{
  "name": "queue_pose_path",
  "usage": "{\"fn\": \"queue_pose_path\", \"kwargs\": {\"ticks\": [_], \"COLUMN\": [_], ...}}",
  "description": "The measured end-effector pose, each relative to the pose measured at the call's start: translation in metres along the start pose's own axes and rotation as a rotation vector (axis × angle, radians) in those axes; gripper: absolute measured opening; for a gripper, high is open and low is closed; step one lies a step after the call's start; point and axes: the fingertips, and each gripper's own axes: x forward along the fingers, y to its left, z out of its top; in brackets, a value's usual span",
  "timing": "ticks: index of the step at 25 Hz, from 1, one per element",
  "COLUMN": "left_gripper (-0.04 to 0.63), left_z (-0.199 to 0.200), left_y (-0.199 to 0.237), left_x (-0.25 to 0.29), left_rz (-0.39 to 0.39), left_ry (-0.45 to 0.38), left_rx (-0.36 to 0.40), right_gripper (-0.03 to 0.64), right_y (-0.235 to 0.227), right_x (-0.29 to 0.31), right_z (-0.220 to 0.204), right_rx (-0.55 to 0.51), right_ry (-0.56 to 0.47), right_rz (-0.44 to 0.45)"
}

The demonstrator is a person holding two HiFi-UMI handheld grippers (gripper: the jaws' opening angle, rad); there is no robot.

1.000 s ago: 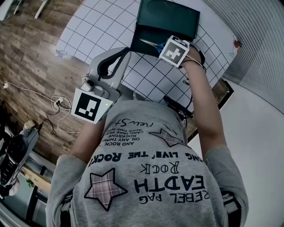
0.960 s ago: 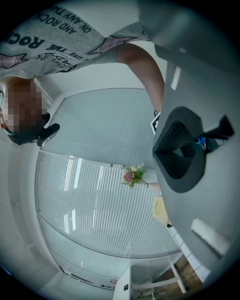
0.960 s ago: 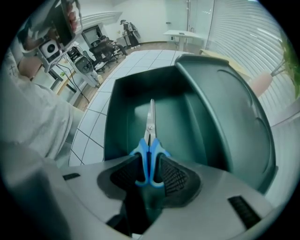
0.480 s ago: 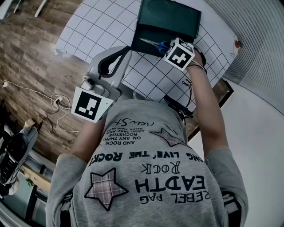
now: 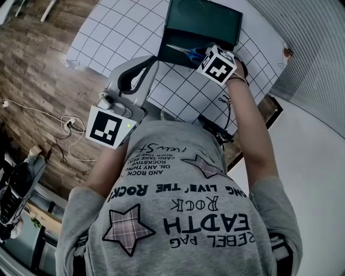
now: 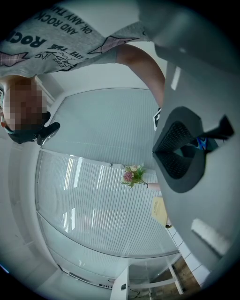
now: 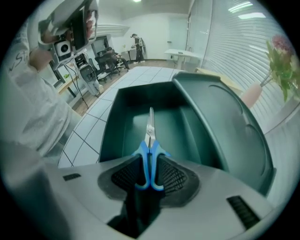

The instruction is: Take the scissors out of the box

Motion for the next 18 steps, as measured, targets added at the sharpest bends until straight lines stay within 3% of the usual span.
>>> {"fn": "queue_pose_path", "kwargs": {"ticks": [11, 18], "left_gripper": [0.003, 0.003], "left_z": [0.004, 0.008], "left_y": [0.000, 0.002], "left_x": [-0.007, -0.013], "left_rz": [0.009, 0.021], "left_ry": [-0.003, -0.006], "left_rx": [0.008, 0.019], "right_gripper": [0.095, 0.094], "right_y": [0.000, -0.002], "right_x": [-0.002, -0.020], "right_z": [0.001, 0.009], "right_rx": [-0.024, -0.056], "right_ry": [-0.012, -0.079], "right_rz": [-0.038, -0.099]}}
